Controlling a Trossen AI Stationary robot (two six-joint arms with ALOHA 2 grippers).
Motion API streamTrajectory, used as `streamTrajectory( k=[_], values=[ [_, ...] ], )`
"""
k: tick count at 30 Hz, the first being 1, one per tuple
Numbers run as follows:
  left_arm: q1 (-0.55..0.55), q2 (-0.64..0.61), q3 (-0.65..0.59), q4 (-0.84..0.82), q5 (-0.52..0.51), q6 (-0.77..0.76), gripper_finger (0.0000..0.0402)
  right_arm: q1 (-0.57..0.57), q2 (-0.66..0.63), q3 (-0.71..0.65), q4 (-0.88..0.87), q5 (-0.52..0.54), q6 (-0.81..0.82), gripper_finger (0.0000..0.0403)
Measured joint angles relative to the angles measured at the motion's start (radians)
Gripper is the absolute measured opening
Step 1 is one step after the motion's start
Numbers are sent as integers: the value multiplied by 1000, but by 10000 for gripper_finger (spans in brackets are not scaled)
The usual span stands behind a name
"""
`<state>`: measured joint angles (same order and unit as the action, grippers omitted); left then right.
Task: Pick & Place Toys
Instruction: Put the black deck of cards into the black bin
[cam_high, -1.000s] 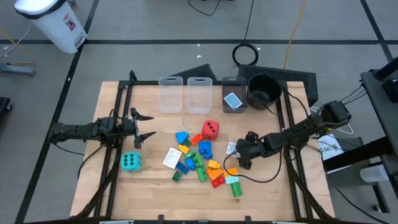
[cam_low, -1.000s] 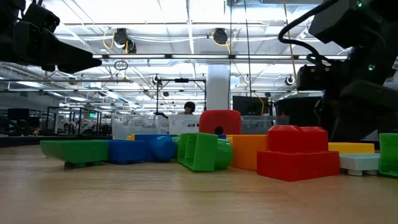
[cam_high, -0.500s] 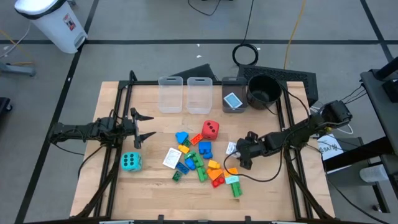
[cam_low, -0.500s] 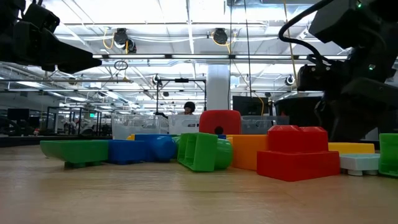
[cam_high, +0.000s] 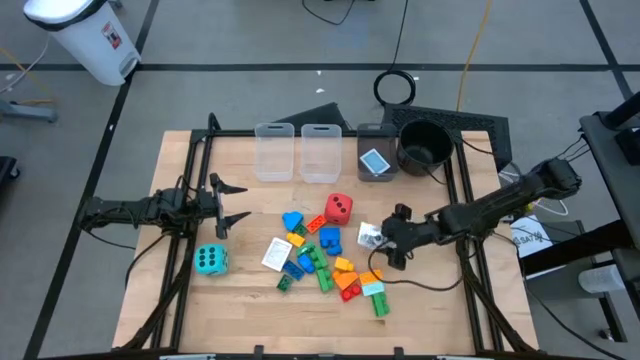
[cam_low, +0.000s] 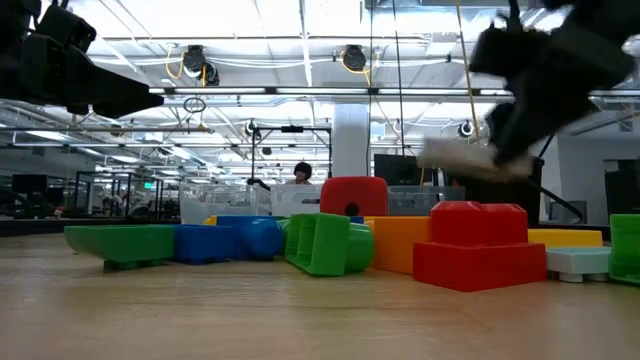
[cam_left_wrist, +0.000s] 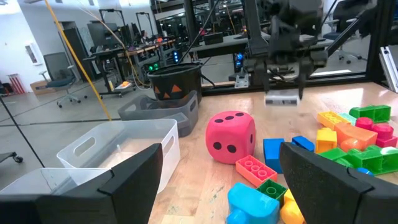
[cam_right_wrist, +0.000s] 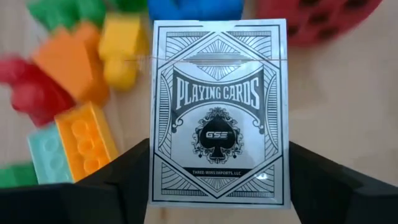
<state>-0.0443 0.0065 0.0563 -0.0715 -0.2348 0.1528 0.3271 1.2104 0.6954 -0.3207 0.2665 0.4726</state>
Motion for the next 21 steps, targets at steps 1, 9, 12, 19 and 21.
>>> streamTrajectory(
  k=[1, 9, 12, 19, 21],
  values=[
    [0, 0, 0, 0, 0, 0, 324, 0, -23, 6, 13, 25, -8, 275],
    [0, 0, 0, 0, 0, 0, 324, -77, -135, 16, 183, 256, -24, 275],
    [0, 0, 0, 0, 0, 0, 324, -154, -130, 16, 196, 289, 1, 275],
    [0, 0, 0, 0, 0, 0, 324, -395, -80, 16, 197, 313, 97, 275],
    [0, 0, 0, 0, 0, 0, 324, -459, -54, 16, 197, 313, 89, 275]
  ],
)
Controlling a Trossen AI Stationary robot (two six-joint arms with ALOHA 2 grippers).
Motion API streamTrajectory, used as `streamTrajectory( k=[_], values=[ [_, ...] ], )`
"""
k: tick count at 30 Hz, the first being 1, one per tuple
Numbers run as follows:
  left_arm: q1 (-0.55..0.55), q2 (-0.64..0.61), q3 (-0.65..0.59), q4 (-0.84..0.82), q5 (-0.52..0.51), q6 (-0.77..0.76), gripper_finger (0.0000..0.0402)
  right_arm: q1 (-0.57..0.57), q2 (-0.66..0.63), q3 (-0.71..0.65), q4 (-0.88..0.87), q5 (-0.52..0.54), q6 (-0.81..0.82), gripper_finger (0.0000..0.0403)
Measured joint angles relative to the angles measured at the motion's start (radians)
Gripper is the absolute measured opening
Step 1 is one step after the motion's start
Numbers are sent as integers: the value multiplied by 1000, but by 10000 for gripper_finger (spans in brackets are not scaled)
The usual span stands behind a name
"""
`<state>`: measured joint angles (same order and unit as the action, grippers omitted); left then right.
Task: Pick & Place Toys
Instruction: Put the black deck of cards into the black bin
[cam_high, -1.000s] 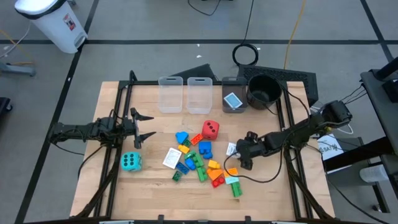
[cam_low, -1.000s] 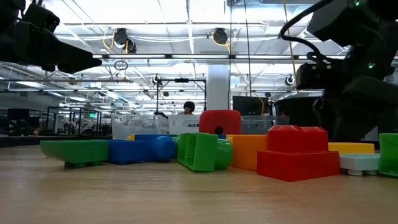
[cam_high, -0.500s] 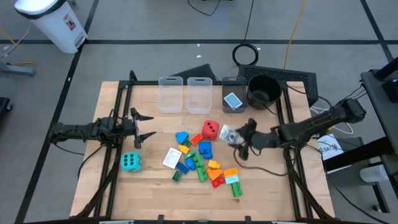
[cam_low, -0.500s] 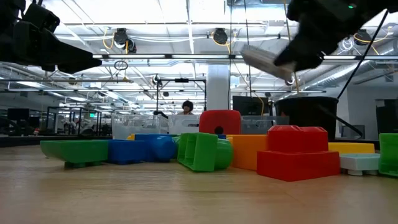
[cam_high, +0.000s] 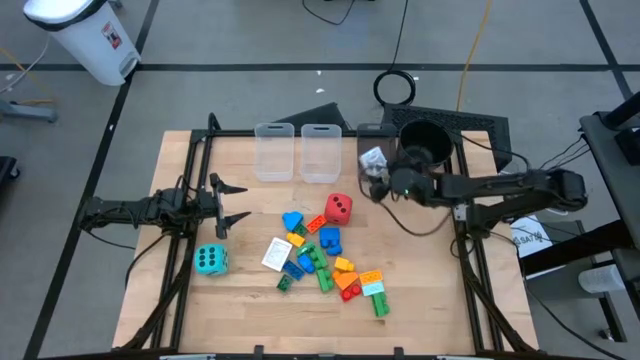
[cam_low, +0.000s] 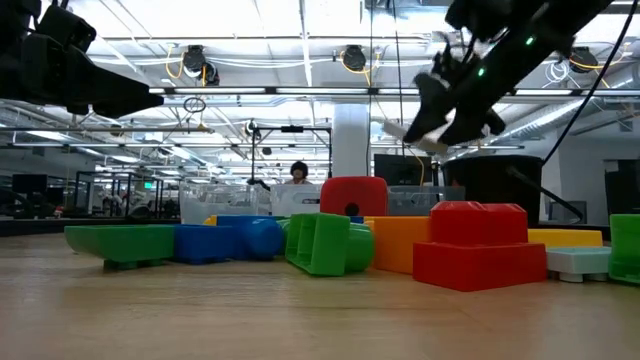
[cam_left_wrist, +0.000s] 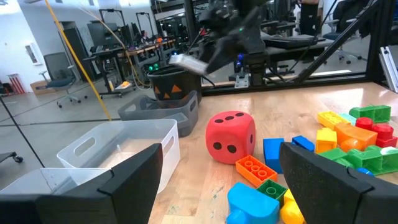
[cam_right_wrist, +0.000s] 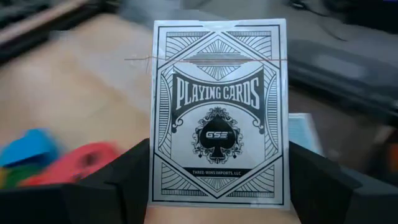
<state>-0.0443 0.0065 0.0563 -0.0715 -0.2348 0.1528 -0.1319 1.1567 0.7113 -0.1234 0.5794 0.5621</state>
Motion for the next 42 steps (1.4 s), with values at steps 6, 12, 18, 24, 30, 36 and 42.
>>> streamTrajectory(
  k=[6, 12, 18, 24, 30, 36, 42],
  values=[
    [0, 0, 0, 0, 0, 0, 324, -147, 90, 0, 10, -7, -31, 275],
    [0, 0, 0, 0, 0, 0, 324, -207, 161, 0, 65, -9, -88, 280],
    [0, 0, 0, 0, 0, 0, 324, -241, 200, 0, 75, -33, -88, 280],
    [0, 0, 0, 0, 0, 0, 324, -260, 226, 0, 107, -111, -98, 294],
    [0, 0, 0, 0, 0, 0, 324, -260, 231, 0, 108, -112, -107, 297],
    [0, 0, 0, 0, 0, 0, 324, -260, 231, 0, 107, -111, -106, 300],
    [0, 0, 0, 0, 0, 0, 324, -260, 230, 0, 142, -109, -143, 325]
  ],
)
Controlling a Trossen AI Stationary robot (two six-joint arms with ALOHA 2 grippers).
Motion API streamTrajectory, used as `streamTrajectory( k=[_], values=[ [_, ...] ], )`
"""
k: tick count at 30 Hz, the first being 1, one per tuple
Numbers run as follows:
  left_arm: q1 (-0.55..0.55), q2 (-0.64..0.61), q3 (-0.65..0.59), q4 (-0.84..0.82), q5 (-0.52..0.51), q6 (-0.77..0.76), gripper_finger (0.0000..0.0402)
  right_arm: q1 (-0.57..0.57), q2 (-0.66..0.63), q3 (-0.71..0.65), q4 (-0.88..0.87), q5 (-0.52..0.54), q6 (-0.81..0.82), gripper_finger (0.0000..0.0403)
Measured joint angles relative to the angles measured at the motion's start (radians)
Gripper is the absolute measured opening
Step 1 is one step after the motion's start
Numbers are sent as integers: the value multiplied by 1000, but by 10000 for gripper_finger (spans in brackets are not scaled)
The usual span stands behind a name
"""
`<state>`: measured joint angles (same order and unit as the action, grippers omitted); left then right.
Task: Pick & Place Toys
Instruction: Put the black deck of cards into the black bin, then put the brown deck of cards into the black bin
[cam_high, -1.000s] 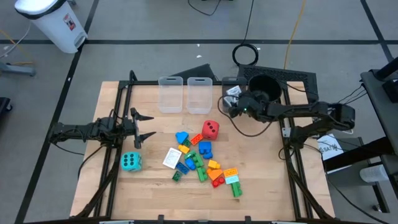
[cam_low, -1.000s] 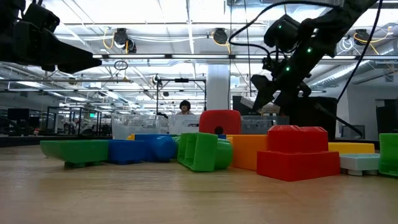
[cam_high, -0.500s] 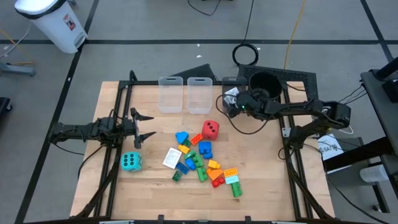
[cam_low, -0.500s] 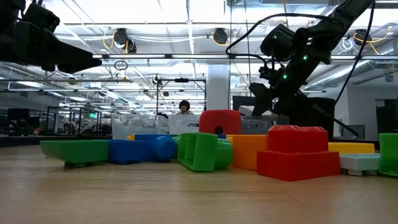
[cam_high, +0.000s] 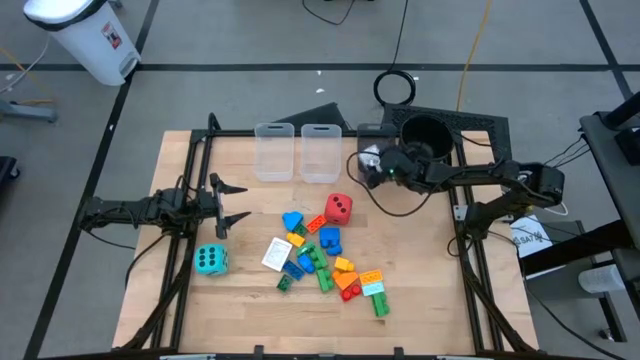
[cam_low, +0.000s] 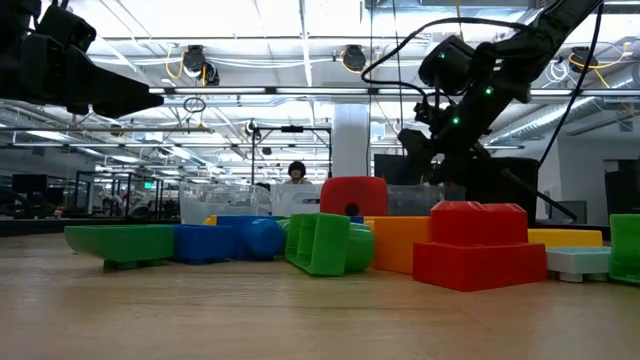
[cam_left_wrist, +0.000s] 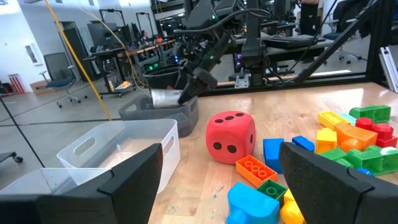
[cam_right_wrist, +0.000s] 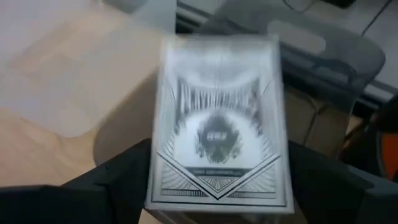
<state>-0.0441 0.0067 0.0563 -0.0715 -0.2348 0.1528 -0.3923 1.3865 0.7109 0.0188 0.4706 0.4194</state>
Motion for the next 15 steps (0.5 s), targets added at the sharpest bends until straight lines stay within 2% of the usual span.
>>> streamTrajectory(
  k=[7, 15],
  values=[
    [0, 0, 0, 0, 0, 0, 324, 0, 0, 0, 66, 2, -55, 354],
    [0, 0, 0, 0, 0, 0, 324, 43, -89, 0, 138, -3, -144, 340]
  ],
)
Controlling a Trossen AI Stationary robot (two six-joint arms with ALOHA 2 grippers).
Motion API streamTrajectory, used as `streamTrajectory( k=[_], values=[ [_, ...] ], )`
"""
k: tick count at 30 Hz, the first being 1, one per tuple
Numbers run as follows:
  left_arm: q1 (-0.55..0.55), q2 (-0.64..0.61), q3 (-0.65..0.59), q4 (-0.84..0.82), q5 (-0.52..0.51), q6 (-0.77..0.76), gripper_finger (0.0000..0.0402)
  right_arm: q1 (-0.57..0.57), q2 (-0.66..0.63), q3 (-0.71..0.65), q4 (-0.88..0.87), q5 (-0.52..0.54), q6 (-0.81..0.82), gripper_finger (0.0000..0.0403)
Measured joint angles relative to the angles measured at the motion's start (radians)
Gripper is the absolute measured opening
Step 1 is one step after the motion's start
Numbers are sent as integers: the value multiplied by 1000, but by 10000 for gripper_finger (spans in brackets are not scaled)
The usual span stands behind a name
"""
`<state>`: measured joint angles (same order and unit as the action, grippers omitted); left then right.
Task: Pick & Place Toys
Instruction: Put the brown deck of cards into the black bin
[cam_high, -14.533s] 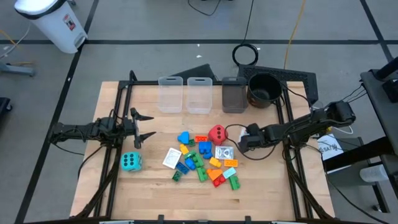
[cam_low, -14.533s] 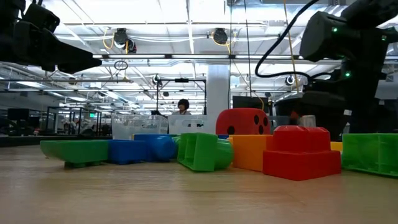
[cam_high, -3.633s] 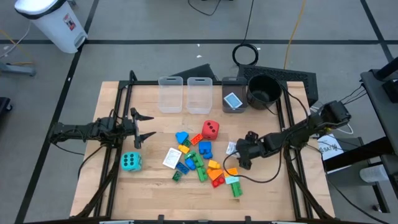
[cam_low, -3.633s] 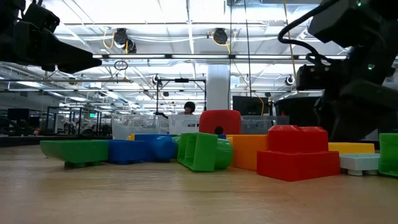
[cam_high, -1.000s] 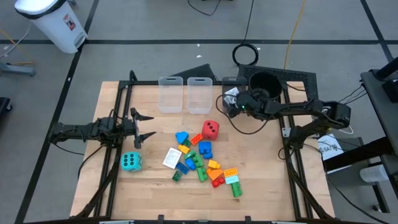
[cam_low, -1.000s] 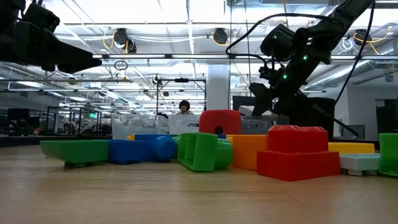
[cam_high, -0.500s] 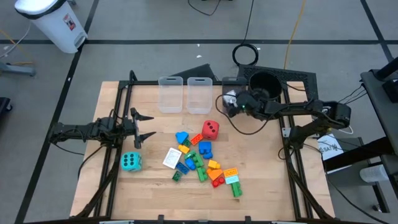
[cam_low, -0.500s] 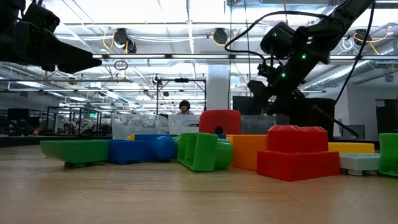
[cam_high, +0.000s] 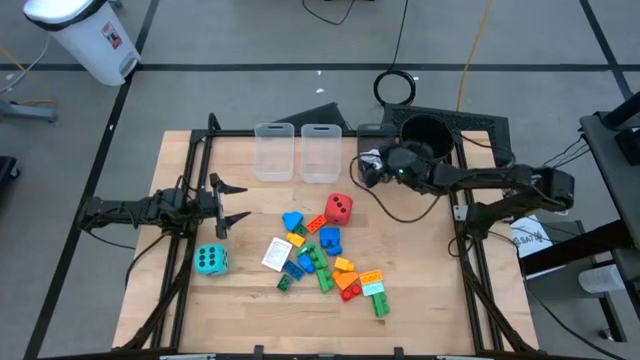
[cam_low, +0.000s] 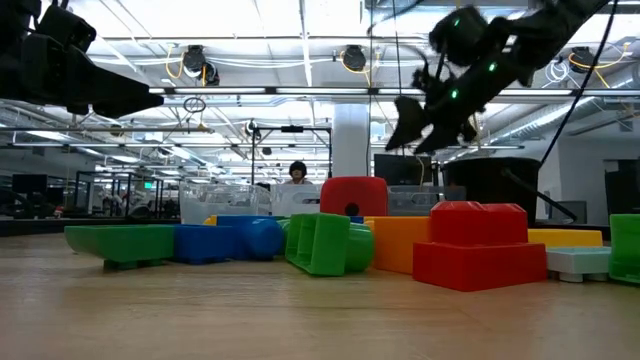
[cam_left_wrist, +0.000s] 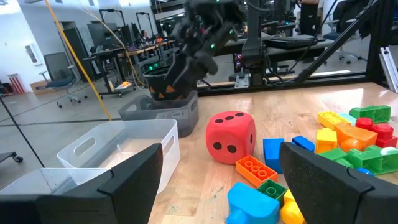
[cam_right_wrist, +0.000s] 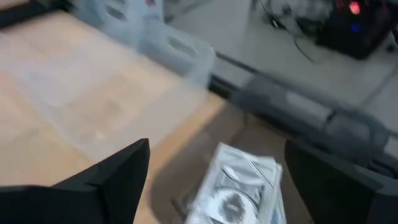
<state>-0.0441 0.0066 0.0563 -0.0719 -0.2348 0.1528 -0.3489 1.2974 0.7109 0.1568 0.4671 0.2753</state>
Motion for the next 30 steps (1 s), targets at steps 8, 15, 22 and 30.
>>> streamTrajectory(
  k=[8, 15, 22, 30],
  values=[
    [0, 0, 0, 0, 0, 0, 324, 156, -198, 0, -3, -1, -80, 321],
    [0, 0, 0, 0, 0, 0, 324, 302, -339, 0, -56, 0, -113, 310],
    [0, 0, 0, 0, 0, 0, 324, 442, -414, -50, -106, 2, -223, 296],
    [0, 0, 0, 0, 0, 0, 324, 469, -506, -242, 129, 4, -265, 273]
  ],
)
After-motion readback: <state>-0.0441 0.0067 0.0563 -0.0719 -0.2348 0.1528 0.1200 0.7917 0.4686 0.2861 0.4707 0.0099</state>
